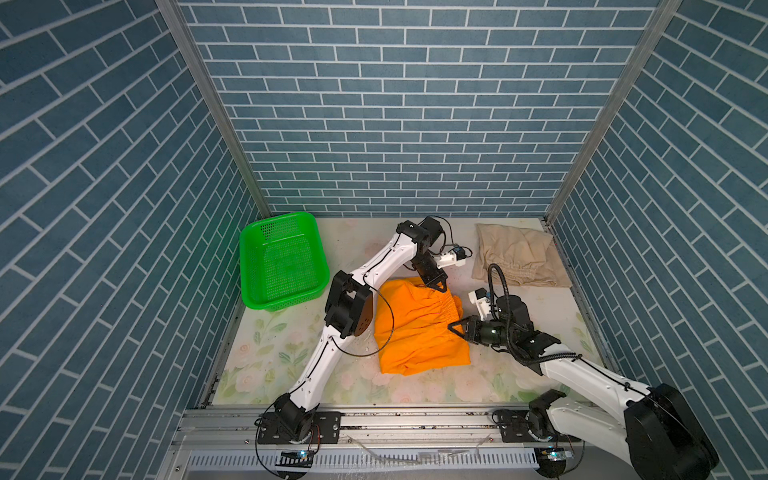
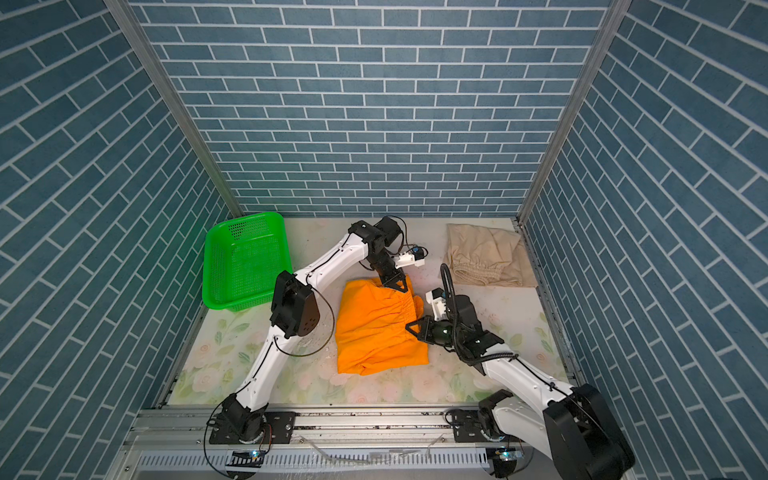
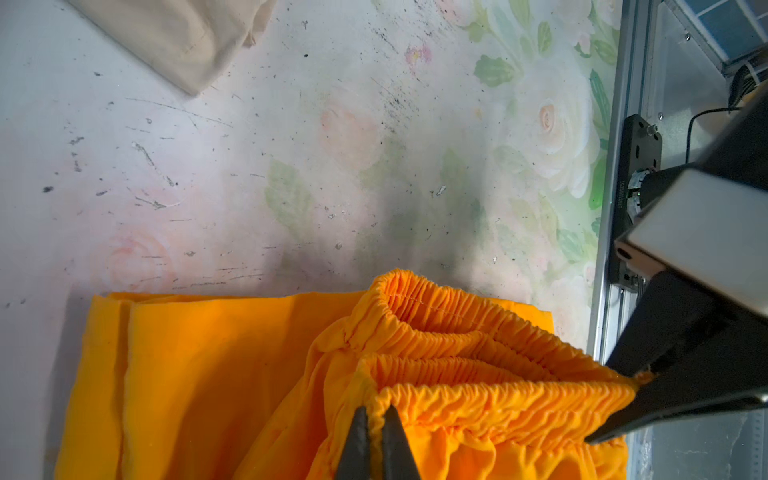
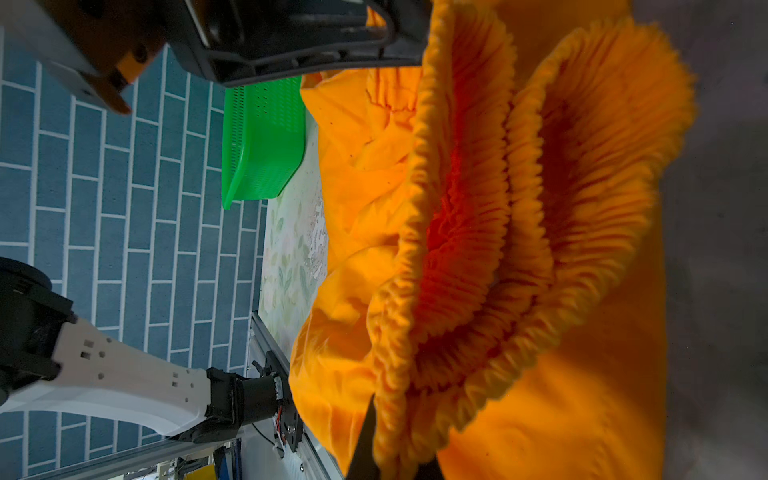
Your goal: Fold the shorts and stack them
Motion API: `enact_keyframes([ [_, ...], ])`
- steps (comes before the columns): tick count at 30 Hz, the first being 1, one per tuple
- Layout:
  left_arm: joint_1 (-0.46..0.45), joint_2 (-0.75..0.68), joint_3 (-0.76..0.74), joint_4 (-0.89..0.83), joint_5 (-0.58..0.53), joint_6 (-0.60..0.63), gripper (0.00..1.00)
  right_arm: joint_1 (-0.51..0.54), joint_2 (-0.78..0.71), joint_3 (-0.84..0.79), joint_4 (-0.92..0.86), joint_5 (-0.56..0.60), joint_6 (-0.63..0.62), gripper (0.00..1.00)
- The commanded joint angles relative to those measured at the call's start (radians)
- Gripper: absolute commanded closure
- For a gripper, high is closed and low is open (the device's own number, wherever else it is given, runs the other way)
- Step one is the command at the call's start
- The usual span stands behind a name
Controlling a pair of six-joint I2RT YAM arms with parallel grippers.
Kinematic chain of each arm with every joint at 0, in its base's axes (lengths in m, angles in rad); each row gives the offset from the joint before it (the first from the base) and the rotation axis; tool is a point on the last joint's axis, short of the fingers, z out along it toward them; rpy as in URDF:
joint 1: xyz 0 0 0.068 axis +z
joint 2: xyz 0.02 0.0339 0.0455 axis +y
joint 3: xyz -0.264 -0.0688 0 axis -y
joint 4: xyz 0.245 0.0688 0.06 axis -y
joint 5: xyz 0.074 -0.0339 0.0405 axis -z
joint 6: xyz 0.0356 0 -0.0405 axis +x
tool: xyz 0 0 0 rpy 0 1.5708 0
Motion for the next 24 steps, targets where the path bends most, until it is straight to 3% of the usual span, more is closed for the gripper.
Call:
enact_keyframes([
  [1,-0.006,0.048,0.021,0.070,-0.028,-0.037,1.00,0.006,0.007,-0.076,-0.055,-0.007,0.042,1.00],
  [4,-0.024,0.077,0.019,0.110,-0.035,-0.057,0.98,0.005,0.044,-0.115,-0.025,-0.004,0.047,1.00],
  [5,-0.030,0.084,0.018,0.126,-0.047,-0.068,0.83,0.006,0.059,-0.117,-0.026,0.000,0.039,1.00],
  [6,-0.034,0.090,0.015,0.146,-0.063,-0.082,0.56,0.005,0.073,-0.114,-0.035,0.004,0.027,0.92],
  [8,-0.034,0.100,0.014,0.166,-0.079,-0.098,0.22,0.007,0.090,-0.095,-0.072,0.014,-0.003,0.71],
  [9,-0.033,0.103,0.016,0.177,-0.104,-0.114,0.07,0.006,0.085,-0.082,-0.103,0.021,-0.020,0.64],
  [10,-0.033,0.105,0.023,0.182,-0.135,-0.126,0.01,0.005,0.071,-0.058,-0.154,0.034,-0.048,0.58],
  [13,-0.027,0.098,0.077,0.177,-0.209,-0.180,0.00,0.008,-0.007,0.027,-0.343,0.105,-0.143,0.49],
  [18,0.012,-0.008,0.137,0.175,-0.257,-0.304,0.00,0.009,-0.101,0.150,-0.611,0.226,-0.271,0.46],
  [24,0.054,-0.252,-0.116,0.228,-0.411,-0.419,0.00,0.028,-0.078,0.201,-0.611,0.255,-0.298,0.50],
])
